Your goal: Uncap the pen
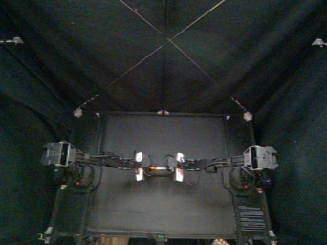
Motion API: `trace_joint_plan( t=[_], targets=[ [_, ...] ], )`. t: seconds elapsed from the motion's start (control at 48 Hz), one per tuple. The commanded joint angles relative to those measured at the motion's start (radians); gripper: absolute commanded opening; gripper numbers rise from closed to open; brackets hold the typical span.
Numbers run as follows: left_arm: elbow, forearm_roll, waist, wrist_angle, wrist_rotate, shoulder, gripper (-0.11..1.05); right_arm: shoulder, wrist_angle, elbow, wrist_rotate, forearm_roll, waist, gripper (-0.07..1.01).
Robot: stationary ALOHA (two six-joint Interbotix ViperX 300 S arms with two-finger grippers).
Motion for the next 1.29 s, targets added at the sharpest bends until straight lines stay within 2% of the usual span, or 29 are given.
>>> trace_joint_plan(
  t=[0.021,0.312,0.458,0.667,0.729,0.875,1.104,1.208,1.292],
  targets=[
    [0.012,0.002,0.028,0.021,-0.0031,-0.038,0.42,-0.066,-0.003,0.028,0.005,0.009,-0.002,0.41],
    [0.106,0.002,0.049,0.025,-0.0031,-0.143,0.42,-0.155,-0.035,0.152,0.005,0.055,-0.025,0.41],
    [0.147,0.003,0.054,0.028,-0.0015,-0.210,0.42,-0.210,-0.080,0.218,0.005,0.072,-0.034,0.41],
    [0.202,0.044,0.064,0.028,-0.0015,-0.314,0.42,-0.281,-0.146,0.291,0.005,0.075,-0.041,0.41],
    [0.221,0.057,0.066,0.028,-0.0015,-0.345,0.42,-0.295,-0.172,0.305,0.005,0.075,-0.041,0.41],
    [0.259,0.061,0.066,0.028,-0.0031,-0.402,0.42,-0.311,-0.216,0.331,0.005,0.075,-0.049,0.41],
    [0.281,0.060,0.066,0.028,-0.0031,-0.453,0.42,-0.311,-0.219,0.339,0.005,0.075,-0.051,0.41],
    [0.287,0.052,0.064,0.028,-0.0092,-0.456,0.42,-0.313,-0.219,0.339,0.005,0.075,-0.051,0.41],
    [0.298,0.038,0.064,0.028,-0.0092,-0.457,0.42,-0.314,-0.219,0.337,0.005,0.075,-0.055,0.41]
  ],
)
